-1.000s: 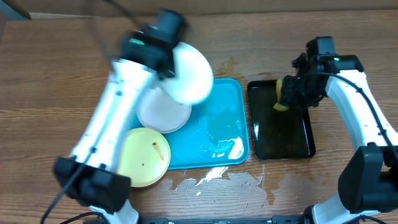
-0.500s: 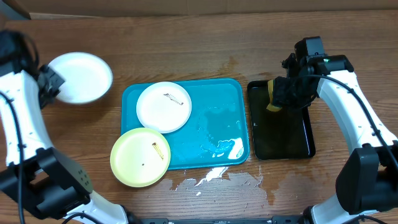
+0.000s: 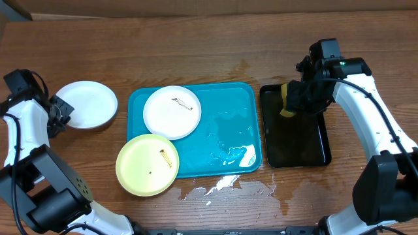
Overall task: Clean dirty plates on tray and stack at the side
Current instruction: 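Place the white plate on the table left of the tray, then move the left gripper to the yellow plate rim and grasp it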
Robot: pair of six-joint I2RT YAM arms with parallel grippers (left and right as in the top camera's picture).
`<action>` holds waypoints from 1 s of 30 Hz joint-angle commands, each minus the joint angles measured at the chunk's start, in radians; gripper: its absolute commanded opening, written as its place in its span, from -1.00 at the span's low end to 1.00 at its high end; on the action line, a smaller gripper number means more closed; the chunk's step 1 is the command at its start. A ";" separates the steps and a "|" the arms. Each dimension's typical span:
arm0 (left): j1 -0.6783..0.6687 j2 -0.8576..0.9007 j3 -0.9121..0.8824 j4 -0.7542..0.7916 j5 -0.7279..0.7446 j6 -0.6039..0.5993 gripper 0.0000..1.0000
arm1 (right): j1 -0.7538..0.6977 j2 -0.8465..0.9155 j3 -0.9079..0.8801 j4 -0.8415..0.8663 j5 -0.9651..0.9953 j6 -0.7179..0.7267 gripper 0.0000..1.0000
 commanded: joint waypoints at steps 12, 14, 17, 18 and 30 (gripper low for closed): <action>-0.004 0.007 -0.004 -0.097 0.328 0.082 1.00 | 0.003 -0.021 -0.005 -0.199 -0.001 0.018 -0.92; -0.014 0.007 -0.004 -0.140 0.399 0.104 1.00 | 0.003 -0.021 -0.020 -0.220 -0.001 0.031 -0.92; -0.047 0.006 -0.004 -0.203 0.489 0.179 1.00 | 0.003 -0.021 -0.079 -0.203 0.000 0.032 -0.92; -0.060 0.006 -0.004 -0.219 0.501 0.200 1.00 | 0.003 -0.021 -0.101 -0.188 0.006 0.038 -0.92; -0.237 0.000 -0.004 -0.352 0.509 0.266 1.00 | 0.003 -0.021 -0.309 0.121 0.078 0.089 -0.63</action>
